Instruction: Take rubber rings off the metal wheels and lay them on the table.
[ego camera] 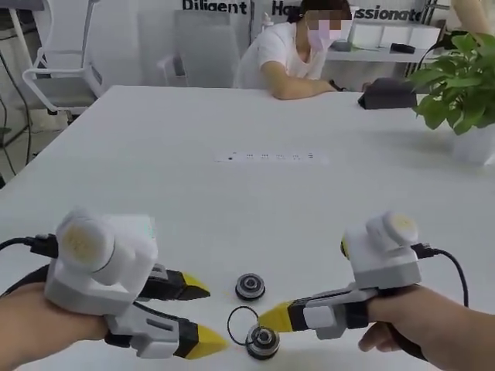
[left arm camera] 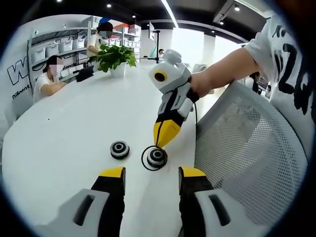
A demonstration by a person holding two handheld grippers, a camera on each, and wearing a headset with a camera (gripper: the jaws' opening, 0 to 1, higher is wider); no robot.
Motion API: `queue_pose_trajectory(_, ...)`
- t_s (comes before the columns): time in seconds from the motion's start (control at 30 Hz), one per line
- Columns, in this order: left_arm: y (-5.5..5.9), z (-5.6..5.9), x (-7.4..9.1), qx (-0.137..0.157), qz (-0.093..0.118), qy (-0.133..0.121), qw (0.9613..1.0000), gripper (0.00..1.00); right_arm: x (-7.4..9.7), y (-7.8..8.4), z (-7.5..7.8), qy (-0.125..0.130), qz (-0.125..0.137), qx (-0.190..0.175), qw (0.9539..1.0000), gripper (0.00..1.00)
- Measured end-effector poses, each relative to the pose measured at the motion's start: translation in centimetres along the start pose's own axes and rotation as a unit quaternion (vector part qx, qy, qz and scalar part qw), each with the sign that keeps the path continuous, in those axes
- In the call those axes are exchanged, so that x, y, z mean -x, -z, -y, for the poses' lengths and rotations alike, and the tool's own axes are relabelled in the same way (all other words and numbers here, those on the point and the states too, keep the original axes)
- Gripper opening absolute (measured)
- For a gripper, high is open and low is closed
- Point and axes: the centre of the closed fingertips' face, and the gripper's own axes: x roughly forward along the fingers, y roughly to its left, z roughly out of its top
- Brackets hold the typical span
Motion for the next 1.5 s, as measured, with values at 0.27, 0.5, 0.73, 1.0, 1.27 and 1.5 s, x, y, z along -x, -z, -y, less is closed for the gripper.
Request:
queue_pose_trajectory(0.27, 0.7, -0.7, 1.5, 0.016, 0.008, -0.017, 0.9997, 0.44, -1.5, -0.5, 0.2, 0.004, -0.009, 0.005, 0.9999, 0.0)
queue_pose_trajectory(0.5, 1.3, -1.0, 2.2, 0.024, 0.01, -0.027, 0.9993, 0.46, -2.9, -0.6, 0.4, 0.007, -0.021, 0.01, 0.9997, 0.0)
queue_pose_trajectory(0.73, 1.7, -1.3, 2.9, 0.029, 0.01, -0.036, 0.9989, 0.47, -4.2, -0.2, 0.8, 0.013, -0.036, 0.016, 0.9991, 0.0)
queue_pose_trajectory(1.0, 1.9, -1.3, 3.3, 0.033, 0.009, -0.04, 0.9986, 0.47, -5.0, 0.1, 1.1, 0.022, -0.047, 0.02, 0.9985, 0.0)
queue_pose_trajectory(1.27, 1.9, -1.4, 3.4, 0.032, 0.006, -0.039, 0.9987, 0.48, -5.3, 0.3, 1.6, 0.034, -0.052, 0.04, 0.9973, 0.0)
queue_pose_trajectory(1.5, 1.9, -1.4, 3.3, 0.031, 0.005, -0.039, 0.9987, 0.48, -4.9, 0.0, 2.1, 0.048, -0.044, 0.052, 0.9965, 0.15)
